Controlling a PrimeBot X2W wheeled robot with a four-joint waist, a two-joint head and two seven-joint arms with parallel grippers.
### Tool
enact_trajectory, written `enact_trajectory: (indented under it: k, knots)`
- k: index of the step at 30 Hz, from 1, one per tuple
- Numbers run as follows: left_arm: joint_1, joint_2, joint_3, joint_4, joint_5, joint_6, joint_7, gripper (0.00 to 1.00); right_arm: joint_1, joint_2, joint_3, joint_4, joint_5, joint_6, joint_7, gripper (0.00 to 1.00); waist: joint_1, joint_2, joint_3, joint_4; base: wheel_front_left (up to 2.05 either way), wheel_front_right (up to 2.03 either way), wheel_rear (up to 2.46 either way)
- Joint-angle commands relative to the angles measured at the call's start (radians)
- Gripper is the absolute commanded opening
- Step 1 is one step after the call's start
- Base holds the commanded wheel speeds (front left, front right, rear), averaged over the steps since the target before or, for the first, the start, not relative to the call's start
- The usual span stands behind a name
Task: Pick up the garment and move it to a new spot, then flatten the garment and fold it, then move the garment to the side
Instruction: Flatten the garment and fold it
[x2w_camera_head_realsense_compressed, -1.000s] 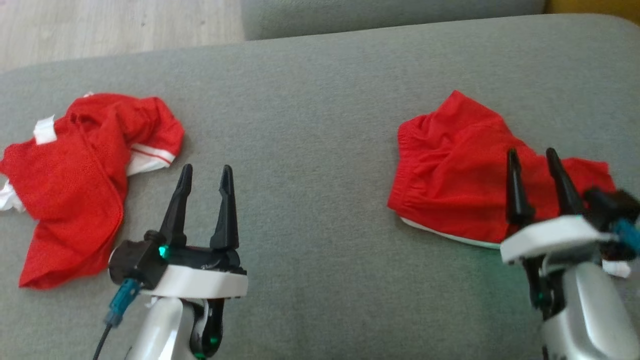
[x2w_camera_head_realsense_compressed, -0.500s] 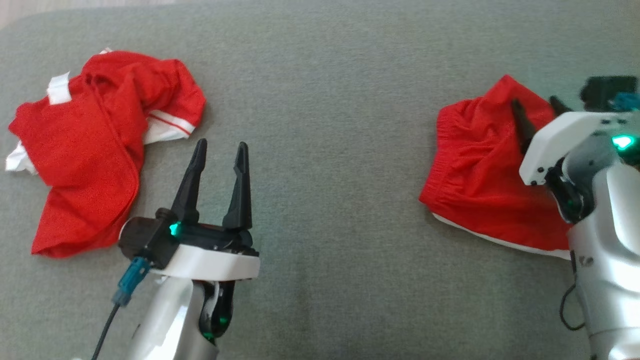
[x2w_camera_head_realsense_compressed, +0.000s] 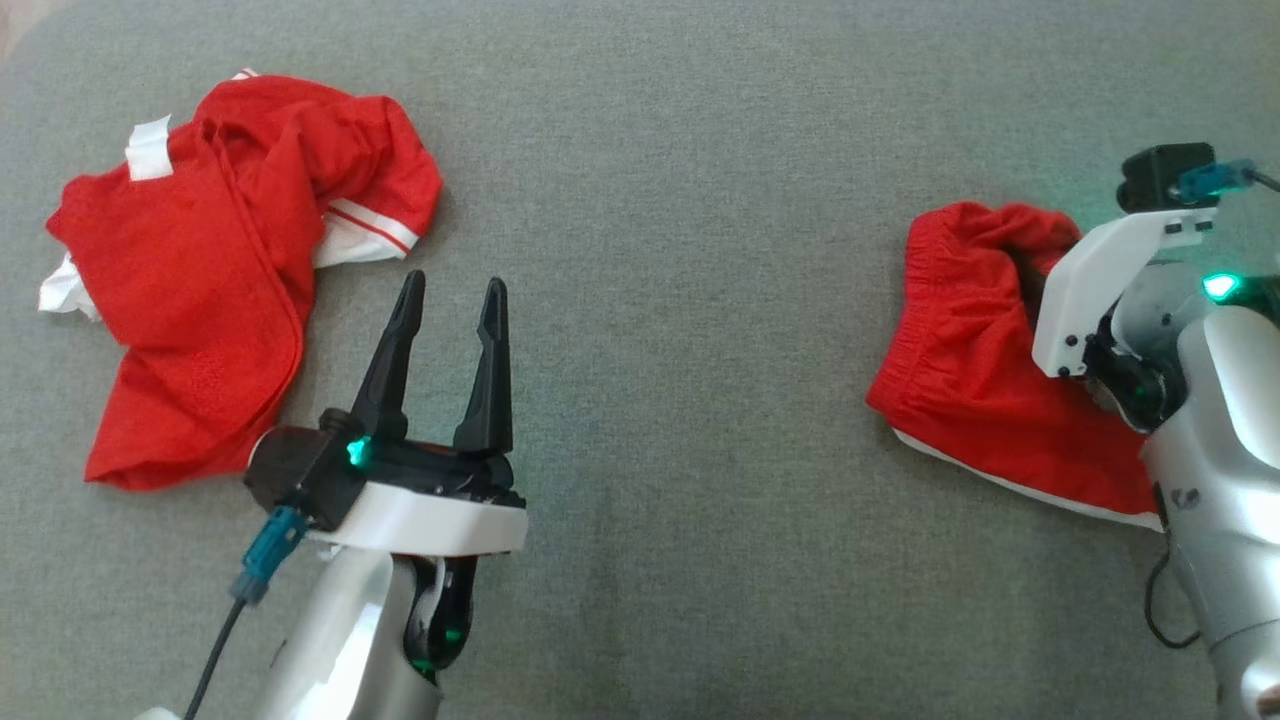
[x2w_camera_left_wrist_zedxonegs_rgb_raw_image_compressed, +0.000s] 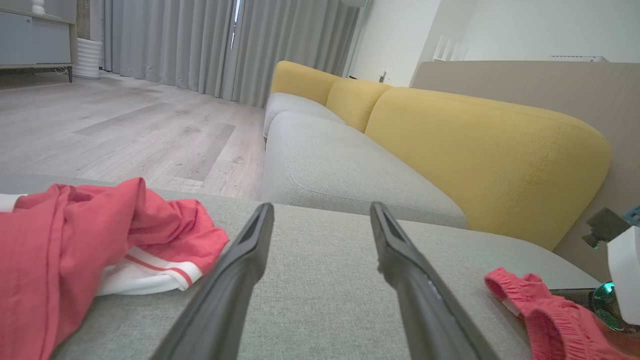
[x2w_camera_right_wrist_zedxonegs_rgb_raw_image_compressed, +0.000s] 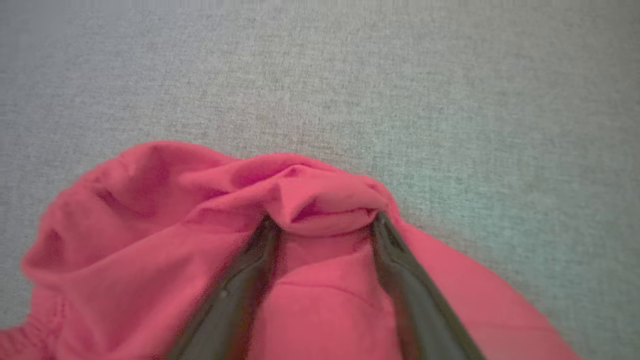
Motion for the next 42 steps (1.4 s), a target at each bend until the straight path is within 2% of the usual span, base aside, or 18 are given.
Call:
enact_trajectory:
  k: [1,9,16,23,28,32,33,34,37,42]
  knots:
    - [-0.034,0.005,0.024,-0.03,-0.004,0.003,-0.005,1.0,-0.028,0.007,0.021,-0.013,0.008,-0.001,-0.03,0.0,0.0,0.0,0.001,0.0,0.0,0.0,0.0]
    - [-0.029,0.005,0.03,-0.024,0.0,0.001,-0.005,1.0,-0.081,0.024,0.068,-0.023,0.038,-0.001,-0.24,0.0,0.0,0.0,-0.006,0.005,0.0,0.0,0.0]
    - [-0.022,0.005,0.021,-0.023,-0.007,0.002,-0.005,1.0,-0.134,0.043,0.148,0.006,0.077,-0.001,-0.375,0.0,0.0,0.0,-0.024,0.035,0.0,0.0,0.0]
    - [-0.008,0.005,0.018,-0.026,-0.014,0.009,-0.005,1.0,-0.204,0.038,0.198,0.064,0.07,-0.001,-0.461,0.0,0.0,0.0,-0.039,0.07,0.0,0.0,0.0]
    - [0.0,0.005,0.019,-0.032,-0.019,0.014,-0.005,1.0,-0.253,0.014,0.183,0.169,0.027,-0.001,-0.498,0.0,0.0,0.0,-0.047,0.091,0.0,0.0,0.0]
    - [0.002,0.005,0.019,-0.035,-0.022,0.018,-0.005,1.0,-0.263,-0.004,0.158,0.281,-0.014,-0.001,-0.486,0.0,0.0,0.0,-0.045,0.093,0.0,0.0,0.0]
    - [0.003,0.005,0.019,-0.036,-0.022,0.019,-0.005,1.0,-0.265,-0.005,0.157,0.302,-0.028,-0.001,-0.487,0.26,0.0,0.0,-0.045,0.091,0.0,0.0,0.0]
    - [0.003,0.005,0.02,-0.037,-0.023,0.02,-0.005,1.0,-0.266,-0.001,0.152,0.32,-0.035,-0.001,-0.491,1.0,0.0,0.0,-0.045,0.086,0.0,0.0,0.0]
    - [0.005,0.005,0.026,-0.038,-0.02,0.021,-0.005,1.0,-0.272,0.015,0.147,0.346,-0.046,-0.001,-0.522,1.0,0.0,0.0,-0.048,0.064,0.0,0.0,0.0]
    - [0.004,0.005,0.05,-0.04,-0.009,0.02,-0.005,1.0,-0.262,0.04,0.13,0.318,-0.046,-0.001,-0.658,1.0,0.0,0.0,-0.063,0.008,0.0,0.0,0.0]
